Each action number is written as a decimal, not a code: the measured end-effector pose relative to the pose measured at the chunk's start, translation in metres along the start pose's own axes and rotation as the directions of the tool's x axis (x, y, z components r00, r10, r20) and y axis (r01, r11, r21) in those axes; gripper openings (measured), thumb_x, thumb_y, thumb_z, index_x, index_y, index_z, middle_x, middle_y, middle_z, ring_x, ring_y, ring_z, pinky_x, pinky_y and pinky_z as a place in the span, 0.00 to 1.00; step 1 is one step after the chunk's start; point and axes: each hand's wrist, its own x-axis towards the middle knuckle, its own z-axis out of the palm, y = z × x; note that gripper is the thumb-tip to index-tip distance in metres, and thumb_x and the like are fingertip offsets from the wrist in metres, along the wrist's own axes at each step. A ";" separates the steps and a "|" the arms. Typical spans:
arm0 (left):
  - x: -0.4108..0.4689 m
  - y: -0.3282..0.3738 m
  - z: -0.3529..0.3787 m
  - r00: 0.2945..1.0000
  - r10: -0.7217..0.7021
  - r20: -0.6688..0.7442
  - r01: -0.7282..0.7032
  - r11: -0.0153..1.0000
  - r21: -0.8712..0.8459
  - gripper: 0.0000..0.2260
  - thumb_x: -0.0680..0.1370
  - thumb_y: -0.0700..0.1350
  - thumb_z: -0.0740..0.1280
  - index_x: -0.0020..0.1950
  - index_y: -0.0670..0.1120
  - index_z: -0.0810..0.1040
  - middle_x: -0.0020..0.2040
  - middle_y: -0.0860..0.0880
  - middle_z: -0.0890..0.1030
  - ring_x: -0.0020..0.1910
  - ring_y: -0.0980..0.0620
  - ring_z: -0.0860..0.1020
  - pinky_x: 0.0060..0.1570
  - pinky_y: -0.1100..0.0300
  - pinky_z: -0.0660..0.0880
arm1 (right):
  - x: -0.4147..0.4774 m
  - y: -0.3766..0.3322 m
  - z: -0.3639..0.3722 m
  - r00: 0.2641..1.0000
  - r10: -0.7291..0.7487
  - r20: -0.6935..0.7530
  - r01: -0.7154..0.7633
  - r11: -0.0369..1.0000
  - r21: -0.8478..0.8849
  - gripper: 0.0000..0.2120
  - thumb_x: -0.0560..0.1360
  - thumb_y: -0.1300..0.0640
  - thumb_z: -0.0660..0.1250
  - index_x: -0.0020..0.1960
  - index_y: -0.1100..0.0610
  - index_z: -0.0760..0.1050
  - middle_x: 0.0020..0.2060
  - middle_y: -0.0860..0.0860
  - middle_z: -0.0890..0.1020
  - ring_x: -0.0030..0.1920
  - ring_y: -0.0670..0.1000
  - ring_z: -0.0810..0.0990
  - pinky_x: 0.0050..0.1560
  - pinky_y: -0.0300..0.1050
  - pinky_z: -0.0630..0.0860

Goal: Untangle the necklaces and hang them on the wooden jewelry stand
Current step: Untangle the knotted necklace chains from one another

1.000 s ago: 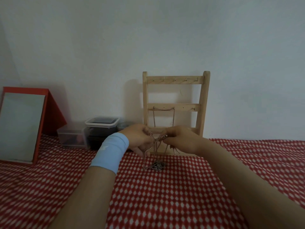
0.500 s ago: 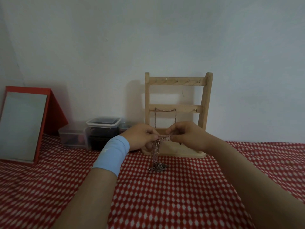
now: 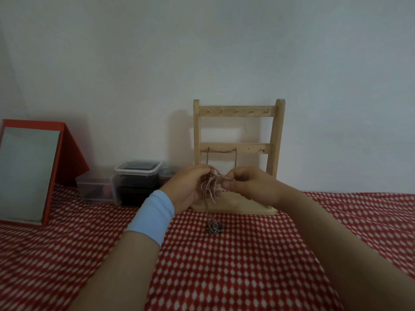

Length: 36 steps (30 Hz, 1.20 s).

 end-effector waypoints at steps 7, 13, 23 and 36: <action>-0.003 -0.002 -0.002 1.000 0.001 0.003 -0.002 0.960 0.282 0.08 0.83 0.40 0.59 0.53 0.39 0.77 0.40 0.41 0.78 0.25 0.54 0.74 0.29 0.57 0.78 | -0.002 0.000 0.000 0.998 0.012 0.063 -0.016 0.998 0.062 0.07 0.81 0.63 0.66 0.47 0.57 0.82 0.33 0.51 0.78 0.35 0.48 0.76 0.42 0.41 0.75; -0.004 0.002 -0.011 1.000 0.008 0.025 -0.020 0.854 0.520 0.07 0.79 0.46 0.67 0.53 0.45 0.79 0.36 0.45 0.83 0.35 0.47 0.81 0.42 0.49 0.81 | -0.001 0.001 0.006 0.999 0.043 -0.016 -0.042 0.998 0.049 0.08 0.79 0.50 0.71 0.45 0.53 0.84 0.30 0.41 0.78 0.33 0.42 0.73 0.39 0.39 0.72; -0.011 0.007 -0.028 0.990 -0.129 0.062 0.041 0.671 0.740 0.09 0.78 0.47 0.69 0.55 0.47 0.84 0.37 0.52 0.83 0.34 0.54 0.76 0.37 0.61 0.74 | 0.000 0.005 -0.001 0.967 0.247 -0.068 -0.222 0.940 0.261 0.16 0.80 0.62 0.58 0.34 0.54 0.62 0.28 0.49 0.62 0.27 0.49 0.57 0.32 0.46 0.55; -0.021 0.032 -0.029 0.999 -0.049 -0.005 0.031 0.543 0.839 0.09 0.78 0.46 0.67 0.45 0.43 0.83 0.27 0.53 0.76 0.30 0.52 0.71 0.34 0.60 0.72 | -0.008 -0.001 -0.001 0.986 0.169 0.002 -0.169 0.985 0.033 0.15 0.79 0.53 0.71 0.37 0.54 0.69 0.34 0.45 0.86 0.38 0.48 0.83 0.46 0.48 0.82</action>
